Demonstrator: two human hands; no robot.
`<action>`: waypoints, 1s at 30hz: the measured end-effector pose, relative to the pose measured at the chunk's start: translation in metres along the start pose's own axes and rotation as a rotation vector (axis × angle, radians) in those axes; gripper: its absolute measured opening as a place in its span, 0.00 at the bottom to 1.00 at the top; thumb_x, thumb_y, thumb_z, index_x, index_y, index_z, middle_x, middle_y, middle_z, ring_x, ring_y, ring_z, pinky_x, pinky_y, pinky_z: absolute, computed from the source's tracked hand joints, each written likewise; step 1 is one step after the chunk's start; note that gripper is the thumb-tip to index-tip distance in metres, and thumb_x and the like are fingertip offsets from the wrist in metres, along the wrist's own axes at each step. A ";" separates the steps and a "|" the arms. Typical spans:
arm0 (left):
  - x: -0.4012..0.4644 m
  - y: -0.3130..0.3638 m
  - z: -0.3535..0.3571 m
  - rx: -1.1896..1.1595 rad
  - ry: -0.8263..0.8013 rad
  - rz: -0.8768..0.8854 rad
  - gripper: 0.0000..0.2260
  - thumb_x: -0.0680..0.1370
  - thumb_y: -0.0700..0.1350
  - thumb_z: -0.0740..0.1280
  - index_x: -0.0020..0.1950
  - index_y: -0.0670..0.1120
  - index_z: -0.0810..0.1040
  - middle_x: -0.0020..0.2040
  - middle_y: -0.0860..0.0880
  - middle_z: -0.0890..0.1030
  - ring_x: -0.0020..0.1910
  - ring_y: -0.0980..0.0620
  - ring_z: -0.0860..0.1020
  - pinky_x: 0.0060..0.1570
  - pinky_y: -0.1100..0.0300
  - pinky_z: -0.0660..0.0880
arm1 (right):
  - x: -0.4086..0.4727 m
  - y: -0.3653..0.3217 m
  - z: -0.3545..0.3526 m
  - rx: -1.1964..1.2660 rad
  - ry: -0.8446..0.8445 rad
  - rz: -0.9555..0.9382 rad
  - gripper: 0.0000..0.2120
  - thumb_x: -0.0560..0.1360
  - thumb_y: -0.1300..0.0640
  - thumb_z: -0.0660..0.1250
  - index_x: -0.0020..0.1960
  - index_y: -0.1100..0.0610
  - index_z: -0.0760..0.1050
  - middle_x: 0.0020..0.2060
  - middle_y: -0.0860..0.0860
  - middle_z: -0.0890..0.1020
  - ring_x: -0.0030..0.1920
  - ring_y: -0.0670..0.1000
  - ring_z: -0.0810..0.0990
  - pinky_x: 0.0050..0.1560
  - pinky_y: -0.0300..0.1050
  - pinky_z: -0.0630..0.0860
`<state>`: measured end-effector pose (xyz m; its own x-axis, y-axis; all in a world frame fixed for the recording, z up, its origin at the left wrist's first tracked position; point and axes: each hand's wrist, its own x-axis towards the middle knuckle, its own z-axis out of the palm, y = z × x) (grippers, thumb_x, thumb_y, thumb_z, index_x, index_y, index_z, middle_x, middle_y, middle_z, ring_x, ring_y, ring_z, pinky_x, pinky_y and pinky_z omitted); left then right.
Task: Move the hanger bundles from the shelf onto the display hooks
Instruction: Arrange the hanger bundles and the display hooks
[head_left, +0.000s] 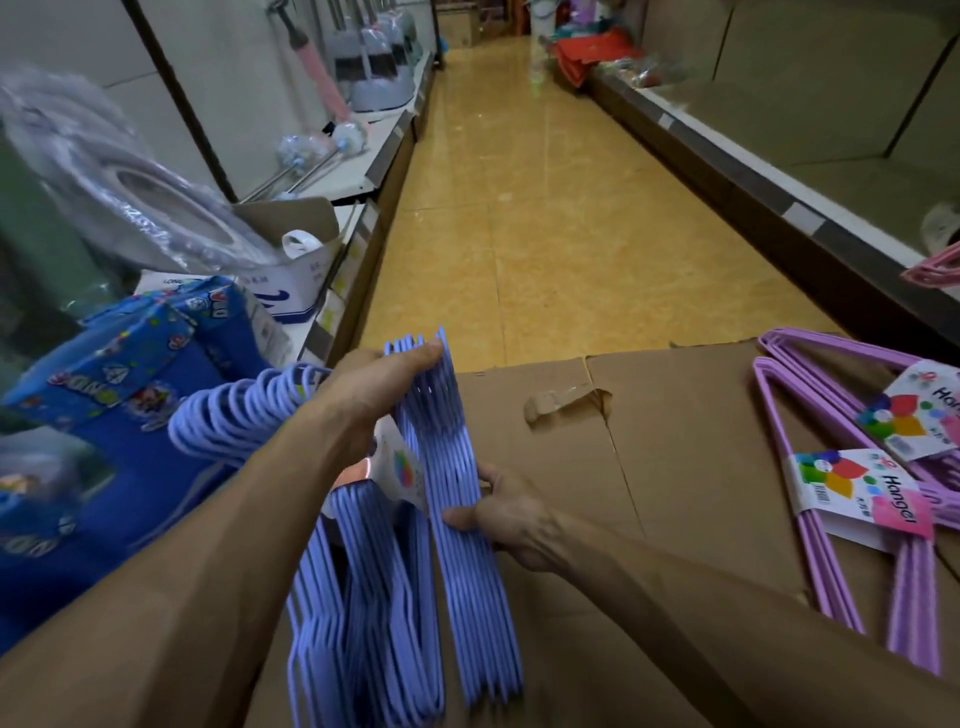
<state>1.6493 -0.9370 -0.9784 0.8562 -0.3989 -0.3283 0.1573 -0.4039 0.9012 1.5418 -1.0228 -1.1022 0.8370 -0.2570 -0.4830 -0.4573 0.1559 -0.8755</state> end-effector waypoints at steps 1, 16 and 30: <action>0.001 0.001 -0.004 0.072 0.037 0.007 0.26 0.67 0.59 0.75 0.53 0.40 0.81 0.51 0.43 0.83 0.50 0.46 0.81 0.57 0.49 0.76 | 0.004 0.000 0.004 -0.005 0.008 -0.008 0.20 0.75 0.68 0.70 0.64 0.57 0.74 0.58 0.57 0.81 0.58 0.59 0.81 0.59 0.59 0.79; 0.013 0.003 -0.024 1.419 0.045 0.471 0.22 0.80 0.58 0.61 0.68 0.45 0.71 0.69 0.45 0.72 0.65 0.44 0.73 0.61 0.50 0.70 | 0.018 -0.012 0.032 -0.393 -0.044 -0.037 0.20 0.70 0.62 0.78 0.59 0.57 0.75 0.55 0.56 0.82 0.54 0.58 0.82 0.53 0.54 0.81; 0.013 -0.012 -0.041 1.219 0.073 0.554 0.19 0.79 0.53 0.61 0.67 0.45 0.74 0.67 0.46 0.75 0.64 0.43 0.74 0.61 0.52 0.68 | -0.012 -0.028 0.024 -0.965 -0.044 0.012 0.32 0.75 0.49 0.73 0.71 0.61 0.65 0.67 0.57 0.75 0.65 0.58 0.75 0.64 0.50 0.73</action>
<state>1.6786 -0.9036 -0.9813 0.6940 -0.7185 0.0455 -0.7197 -0.6906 0.0713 1.5513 -1.0014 -1.0716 0.8324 -0.2214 -0.5080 -0.4991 -0.6977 -0.5138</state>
